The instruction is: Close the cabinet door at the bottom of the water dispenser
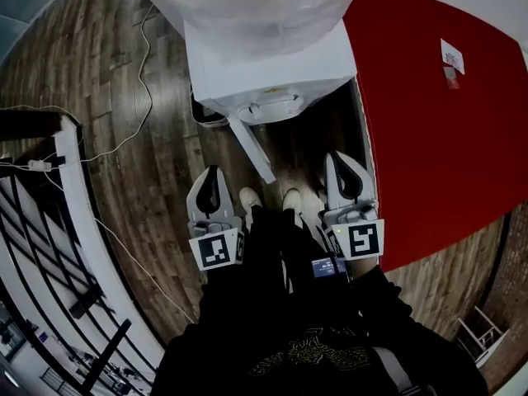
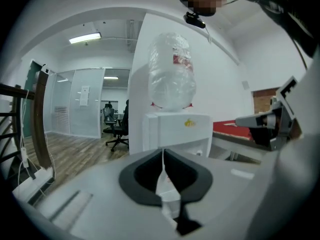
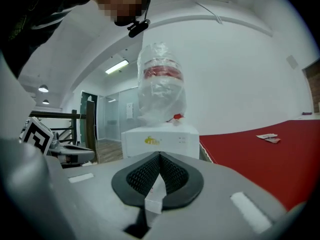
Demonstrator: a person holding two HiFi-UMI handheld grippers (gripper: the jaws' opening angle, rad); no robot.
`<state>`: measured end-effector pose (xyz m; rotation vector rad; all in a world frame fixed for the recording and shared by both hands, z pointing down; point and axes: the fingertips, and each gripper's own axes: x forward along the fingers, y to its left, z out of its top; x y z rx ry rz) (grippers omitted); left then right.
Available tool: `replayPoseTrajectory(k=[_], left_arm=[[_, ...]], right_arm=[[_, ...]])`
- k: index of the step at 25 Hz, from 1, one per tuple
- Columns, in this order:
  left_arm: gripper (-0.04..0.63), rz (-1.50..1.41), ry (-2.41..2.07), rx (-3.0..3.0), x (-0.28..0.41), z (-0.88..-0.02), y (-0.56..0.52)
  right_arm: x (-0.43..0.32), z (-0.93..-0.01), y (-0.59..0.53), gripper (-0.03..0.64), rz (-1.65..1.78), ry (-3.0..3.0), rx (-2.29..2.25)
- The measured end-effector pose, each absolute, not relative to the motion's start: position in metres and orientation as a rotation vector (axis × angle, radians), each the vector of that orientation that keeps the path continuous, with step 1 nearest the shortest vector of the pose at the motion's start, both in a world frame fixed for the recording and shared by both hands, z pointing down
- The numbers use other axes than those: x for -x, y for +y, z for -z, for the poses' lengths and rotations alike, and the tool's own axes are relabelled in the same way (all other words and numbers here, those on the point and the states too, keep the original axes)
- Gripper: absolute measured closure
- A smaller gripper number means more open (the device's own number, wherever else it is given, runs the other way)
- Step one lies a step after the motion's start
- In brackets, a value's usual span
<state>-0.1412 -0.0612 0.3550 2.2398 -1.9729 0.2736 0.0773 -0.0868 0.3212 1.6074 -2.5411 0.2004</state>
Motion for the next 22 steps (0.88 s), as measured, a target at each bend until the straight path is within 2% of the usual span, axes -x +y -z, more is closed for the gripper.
replayPoseTrajectory(k=[12, 22], left_arm=[[0.588, -0.348, -1.984, -2.09, 0.162, -0.457, -0.083], [0.588, -0.492, -1.843, -1.93, 0.164, -0.581, -0.058]], right_arm=[[-0.072, -0.423, -0.104, 0.618, -0.321, -2.407, -1.59], [-0.06, -0.534, -0.095, 0.618, -0.506, -2.399, -1.482]])
